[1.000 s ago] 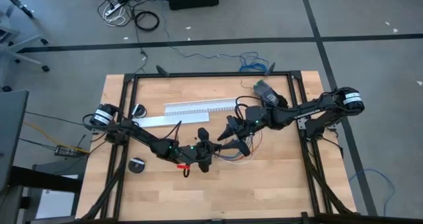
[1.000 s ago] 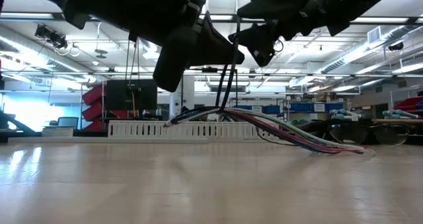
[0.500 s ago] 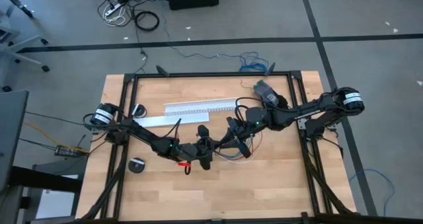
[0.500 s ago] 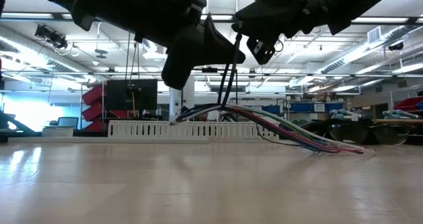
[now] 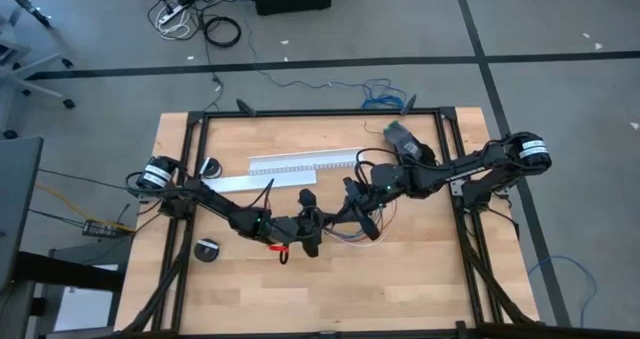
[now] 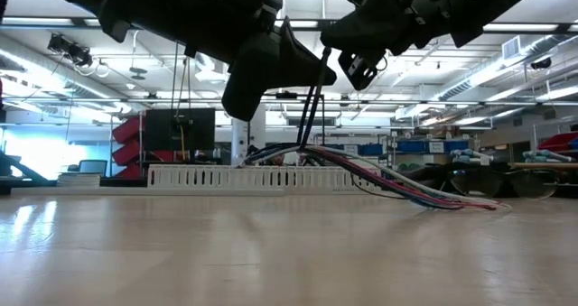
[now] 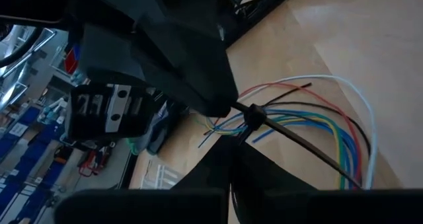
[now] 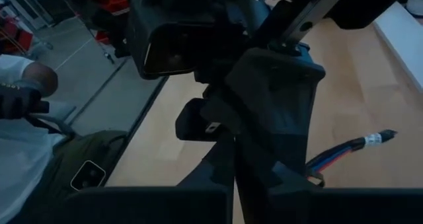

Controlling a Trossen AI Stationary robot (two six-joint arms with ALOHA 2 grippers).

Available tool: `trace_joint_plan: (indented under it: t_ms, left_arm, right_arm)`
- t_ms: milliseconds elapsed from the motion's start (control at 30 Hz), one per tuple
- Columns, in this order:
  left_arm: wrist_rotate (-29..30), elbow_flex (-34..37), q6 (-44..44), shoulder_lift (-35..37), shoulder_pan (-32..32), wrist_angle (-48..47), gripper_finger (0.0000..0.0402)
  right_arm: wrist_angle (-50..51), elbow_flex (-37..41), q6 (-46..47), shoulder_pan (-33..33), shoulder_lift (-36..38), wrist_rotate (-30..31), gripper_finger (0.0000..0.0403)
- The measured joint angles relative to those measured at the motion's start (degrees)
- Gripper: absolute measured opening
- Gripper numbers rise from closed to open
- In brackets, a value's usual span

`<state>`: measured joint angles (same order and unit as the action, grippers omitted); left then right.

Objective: Ziptie cables
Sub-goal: Wrap the colored wires together using a zip tie

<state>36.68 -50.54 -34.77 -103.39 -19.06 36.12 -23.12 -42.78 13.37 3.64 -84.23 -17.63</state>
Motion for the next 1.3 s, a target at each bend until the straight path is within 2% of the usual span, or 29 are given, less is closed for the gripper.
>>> trace_joint_plan:
  t_ms: [700, 1067, 1300]
  left_arm:
    - [-0.2, 0.0, 0.6, 0.0, -0.2, -1.8, 0.0000]
    - [-1.6, -0.1, 6.3, 0.1, -0.5, -6.2, 0.0000]
    - [-2.6, -0.1, 7.0, 0.1, -0.5, -8.2, 0.0000]
  right_arm:
    - [-0.6, 0.0, -0.5, -0.7, 0.0, 1.4, 0.0000]
    - [-0.6, 0.0, -0.6, -2.2, -0.1, 1.2, 0.0000]
    - [-0.7, 0.0, -1.1, -3.4, -0.1, 0.6, 0.0000]
